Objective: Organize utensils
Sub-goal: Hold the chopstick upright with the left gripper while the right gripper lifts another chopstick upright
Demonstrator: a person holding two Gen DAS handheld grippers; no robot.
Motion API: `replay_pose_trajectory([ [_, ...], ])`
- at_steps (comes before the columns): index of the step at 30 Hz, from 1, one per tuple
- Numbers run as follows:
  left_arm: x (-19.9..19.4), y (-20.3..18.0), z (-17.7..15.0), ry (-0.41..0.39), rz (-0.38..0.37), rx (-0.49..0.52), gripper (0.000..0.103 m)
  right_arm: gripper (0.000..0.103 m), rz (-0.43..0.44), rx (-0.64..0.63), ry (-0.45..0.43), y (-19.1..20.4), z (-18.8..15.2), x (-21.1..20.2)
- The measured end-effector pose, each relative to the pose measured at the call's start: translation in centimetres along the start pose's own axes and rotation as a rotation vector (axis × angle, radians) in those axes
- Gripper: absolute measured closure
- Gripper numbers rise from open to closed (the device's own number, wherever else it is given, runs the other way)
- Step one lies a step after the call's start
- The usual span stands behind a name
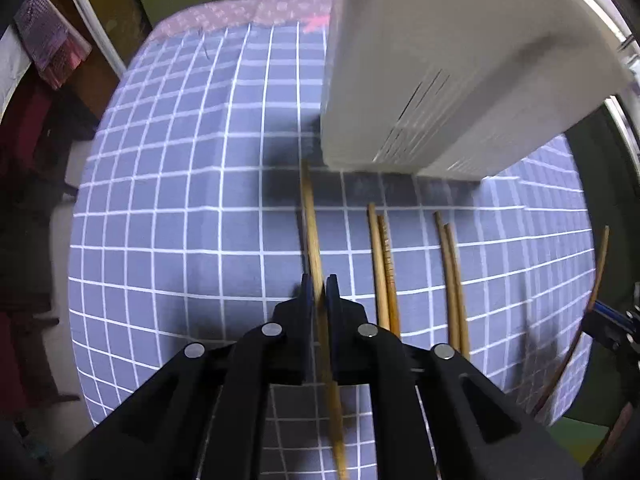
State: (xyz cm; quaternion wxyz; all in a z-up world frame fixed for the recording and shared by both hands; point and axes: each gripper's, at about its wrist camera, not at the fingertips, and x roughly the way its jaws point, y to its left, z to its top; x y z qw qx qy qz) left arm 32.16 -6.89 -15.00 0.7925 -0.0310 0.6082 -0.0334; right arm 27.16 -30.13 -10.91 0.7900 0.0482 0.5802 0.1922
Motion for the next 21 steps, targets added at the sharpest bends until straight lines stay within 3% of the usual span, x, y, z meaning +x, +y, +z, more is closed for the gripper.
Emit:
replay_pose_trajectory([
  [5,-3.8,1.1,-1.4,-0.104,-0.042,0.025,0.097,0.096,0.0,-0.013,-0.054,0.7,-0.4,-1.9],
  [13,-10.0,1.6,-4.1,-0.297,-0.031,0.1,0.097,0.096,0.005,-0.044,-0.135,1.9,-1.7,-4.9],
  [21,-13.7,1.4,-6.9,-0.41,-0.021,0.156,0.097,0.096,-0.02,-0.087,-0.201,3.1,-3.0,-6.9],
])
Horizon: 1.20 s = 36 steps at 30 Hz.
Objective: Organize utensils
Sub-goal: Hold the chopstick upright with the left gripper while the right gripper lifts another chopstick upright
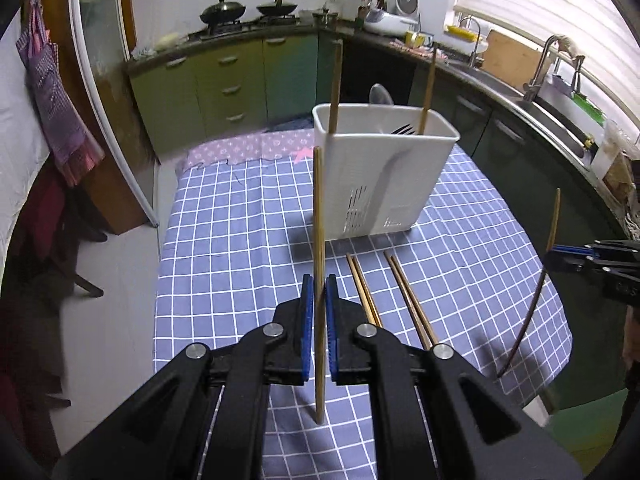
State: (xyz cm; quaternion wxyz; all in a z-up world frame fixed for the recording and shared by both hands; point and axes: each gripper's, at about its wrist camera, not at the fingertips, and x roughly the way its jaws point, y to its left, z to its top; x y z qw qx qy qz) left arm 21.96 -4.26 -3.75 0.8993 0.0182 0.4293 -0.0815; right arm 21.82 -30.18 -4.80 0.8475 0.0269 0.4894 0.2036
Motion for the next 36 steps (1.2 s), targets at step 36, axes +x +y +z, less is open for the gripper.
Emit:
replay_pose_trajectory([
  [36,-2.7,-0.2,-0.4,-0.057,-0.01,0.027,0.097,0.096,-0.018,-0.063,-0.05,1.5,-0.7,-1.5],
])
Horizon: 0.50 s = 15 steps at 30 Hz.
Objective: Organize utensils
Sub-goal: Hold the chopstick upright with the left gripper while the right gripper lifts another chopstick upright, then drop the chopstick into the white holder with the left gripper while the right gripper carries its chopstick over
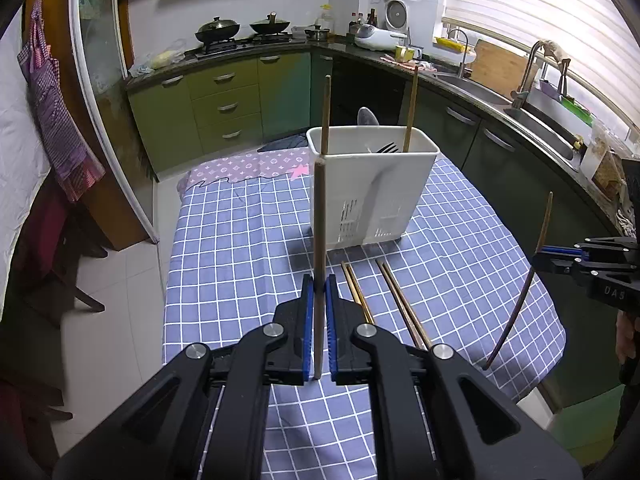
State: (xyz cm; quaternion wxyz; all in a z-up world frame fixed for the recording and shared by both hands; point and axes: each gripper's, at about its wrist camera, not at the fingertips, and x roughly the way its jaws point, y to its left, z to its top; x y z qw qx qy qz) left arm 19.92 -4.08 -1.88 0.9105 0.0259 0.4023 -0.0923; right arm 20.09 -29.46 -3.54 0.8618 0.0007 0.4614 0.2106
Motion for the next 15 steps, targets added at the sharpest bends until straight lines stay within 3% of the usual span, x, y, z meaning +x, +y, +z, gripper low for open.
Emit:
replay_pose_trajectory([
  [15,-0.55,-0.82,0.77,-0.017,-0.006,0.02,0.097,0.096,-0.002,-0.006,-0.017,0.14,0.26,-0.51],
])
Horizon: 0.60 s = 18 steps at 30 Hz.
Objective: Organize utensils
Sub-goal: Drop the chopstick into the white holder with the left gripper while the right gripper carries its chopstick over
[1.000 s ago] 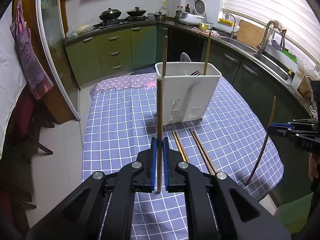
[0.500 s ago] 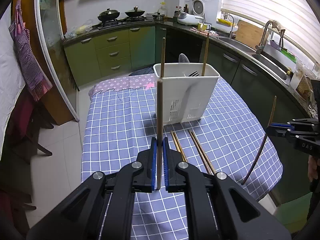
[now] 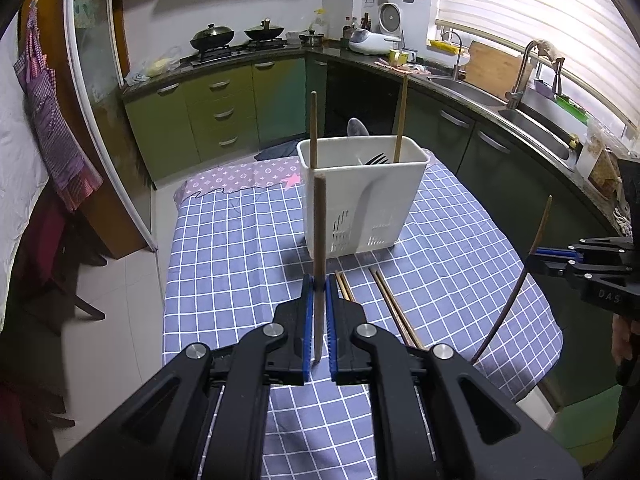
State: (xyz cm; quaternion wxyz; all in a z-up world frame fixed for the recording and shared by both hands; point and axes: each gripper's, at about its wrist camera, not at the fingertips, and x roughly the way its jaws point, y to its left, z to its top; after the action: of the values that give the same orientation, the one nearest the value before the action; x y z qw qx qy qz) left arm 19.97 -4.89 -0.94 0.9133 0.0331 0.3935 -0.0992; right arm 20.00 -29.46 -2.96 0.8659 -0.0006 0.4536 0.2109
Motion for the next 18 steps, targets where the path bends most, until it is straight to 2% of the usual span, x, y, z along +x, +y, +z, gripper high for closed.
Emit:
replay_pose_trajectory([
  [11,-0.9,-0.9,1.5,-0.019,-0.021,0.022,0.097,0.096,0.005,-0.003,-0.019,0.1,0.7,-0.7],
  [18,-2.1,-1.8,4.4,-0.042,-0.058,0.029,0.097,0.096,0.003,-0.004,-0.019,0.1,0.7,-0.8],
])
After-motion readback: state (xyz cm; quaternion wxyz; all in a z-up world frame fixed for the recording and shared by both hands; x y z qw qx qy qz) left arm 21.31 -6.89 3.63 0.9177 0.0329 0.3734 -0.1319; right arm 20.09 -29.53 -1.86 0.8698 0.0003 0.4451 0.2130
